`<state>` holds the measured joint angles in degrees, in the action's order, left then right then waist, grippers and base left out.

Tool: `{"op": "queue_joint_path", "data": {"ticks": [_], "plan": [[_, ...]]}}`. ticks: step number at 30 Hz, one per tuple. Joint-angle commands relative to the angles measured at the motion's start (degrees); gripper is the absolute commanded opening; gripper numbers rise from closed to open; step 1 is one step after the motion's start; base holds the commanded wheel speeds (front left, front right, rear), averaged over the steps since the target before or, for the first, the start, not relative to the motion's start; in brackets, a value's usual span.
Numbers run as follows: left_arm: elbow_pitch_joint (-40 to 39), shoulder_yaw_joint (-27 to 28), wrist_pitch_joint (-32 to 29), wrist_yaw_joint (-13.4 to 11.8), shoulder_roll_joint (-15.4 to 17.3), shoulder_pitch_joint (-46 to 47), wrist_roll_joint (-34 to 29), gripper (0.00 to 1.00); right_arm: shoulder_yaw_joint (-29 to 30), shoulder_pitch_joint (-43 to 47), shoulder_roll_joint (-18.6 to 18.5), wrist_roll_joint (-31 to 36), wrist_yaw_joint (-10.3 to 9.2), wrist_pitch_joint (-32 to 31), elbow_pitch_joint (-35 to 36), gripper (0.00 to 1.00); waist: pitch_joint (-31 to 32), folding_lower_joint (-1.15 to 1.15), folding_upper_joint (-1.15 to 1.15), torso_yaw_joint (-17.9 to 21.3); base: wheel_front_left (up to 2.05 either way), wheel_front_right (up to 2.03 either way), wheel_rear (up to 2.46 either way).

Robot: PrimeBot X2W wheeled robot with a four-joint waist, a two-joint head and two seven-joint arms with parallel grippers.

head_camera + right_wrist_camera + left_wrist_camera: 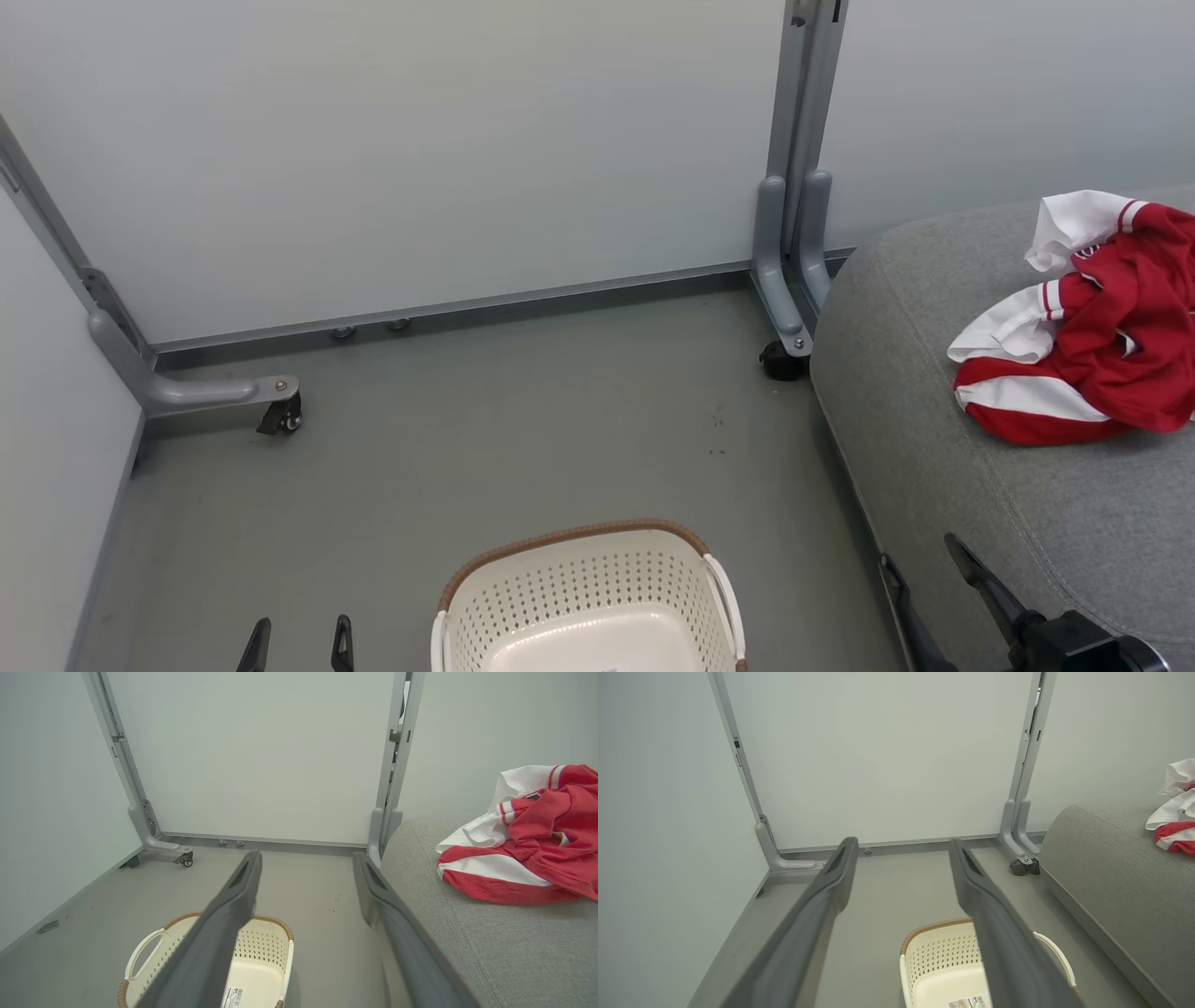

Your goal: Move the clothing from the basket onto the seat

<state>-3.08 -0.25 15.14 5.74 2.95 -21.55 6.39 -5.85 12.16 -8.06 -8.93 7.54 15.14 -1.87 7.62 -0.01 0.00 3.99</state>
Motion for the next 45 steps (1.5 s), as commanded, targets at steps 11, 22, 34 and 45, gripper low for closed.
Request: {"op": "queue_joint_path", "data": {"ticks": [11, 22, 34, 45], "plan": [[1.1, -0.7, 0.0, 0.7, -0.1, 0.3, -1.0, 1.0, -0.1, 0.2, 0.1, 0.1, -0.11, 0.0, 0.4, 1.0, -0.1, 0.01, 0.0, -0.1, 0.0, 0.0, 0.0], [3.4, -1.2, 0.0, 1.4, 0.1, 4.5, -2.0, 1.0, -0.3, -3.0, -1.0, -0.9, -0.11, 0.0, -0.6, 1.0, 0.1, 0.01, 0.0, -1.3, 0.0, 0.0, 0.0], [6.4, -2.1, -0.7, 1.3, 0.0, 5.7, 2.0, 0.0, -0.3, -3.7, 0.1, -4.4, 0.01, -0.7, -3.4, 0.0, -0.5, 0.01, 0.0, -1.7, 0.0, 0.0, 0.0], [8.1, -1.5, -3.2, 1.4, 0.7, 9.2, 15.3, 0.0, 1.0, -6.0, 0.3, -16.8, 0.0, -3.3, -4.7, 0.0, -1.2, 0.01, 0.0, -1.9, 0.0, 0.0, 0.0]]}}
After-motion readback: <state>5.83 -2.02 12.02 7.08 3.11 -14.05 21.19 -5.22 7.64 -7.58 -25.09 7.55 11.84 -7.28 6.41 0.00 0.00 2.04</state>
